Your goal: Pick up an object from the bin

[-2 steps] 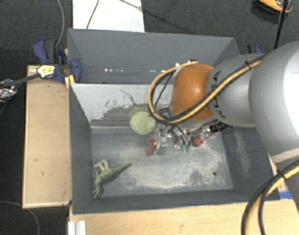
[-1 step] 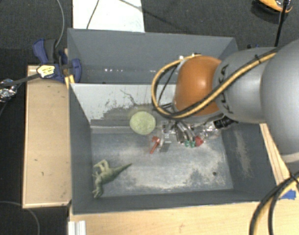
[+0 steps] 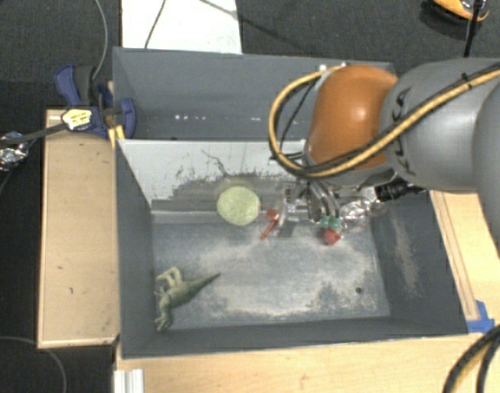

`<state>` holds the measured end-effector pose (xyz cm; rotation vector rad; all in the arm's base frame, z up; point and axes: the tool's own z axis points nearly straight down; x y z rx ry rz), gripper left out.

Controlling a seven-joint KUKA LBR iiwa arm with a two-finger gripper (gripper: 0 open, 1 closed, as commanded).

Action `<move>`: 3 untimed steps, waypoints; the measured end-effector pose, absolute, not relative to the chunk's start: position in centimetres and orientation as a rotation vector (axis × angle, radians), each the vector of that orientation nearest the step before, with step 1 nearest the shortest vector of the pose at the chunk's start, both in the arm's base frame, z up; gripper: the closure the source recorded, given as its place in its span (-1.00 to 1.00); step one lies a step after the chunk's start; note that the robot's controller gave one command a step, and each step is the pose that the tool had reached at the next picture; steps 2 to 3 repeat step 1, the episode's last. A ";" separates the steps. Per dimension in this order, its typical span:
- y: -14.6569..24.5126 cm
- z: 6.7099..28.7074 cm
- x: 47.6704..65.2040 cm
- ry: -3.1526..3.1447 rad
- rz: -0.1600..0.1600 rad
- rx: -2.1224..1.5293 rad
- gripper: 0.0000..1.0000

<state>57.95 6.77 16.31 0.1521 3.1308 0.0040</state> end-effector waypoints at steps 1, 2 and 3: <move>6.7 19.2 58.4 3.121 0.004 0.193 1.00; 6.7 19.2 58.4 3.121 0.004 0.193 1.00; 6.7 19.2 58.4 3.121 0.004 0.193 1.00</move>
Offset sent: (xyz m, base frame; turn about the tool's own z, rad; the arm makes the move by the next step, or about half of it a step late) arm -0.0004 -0.0120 0.0536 -0.0155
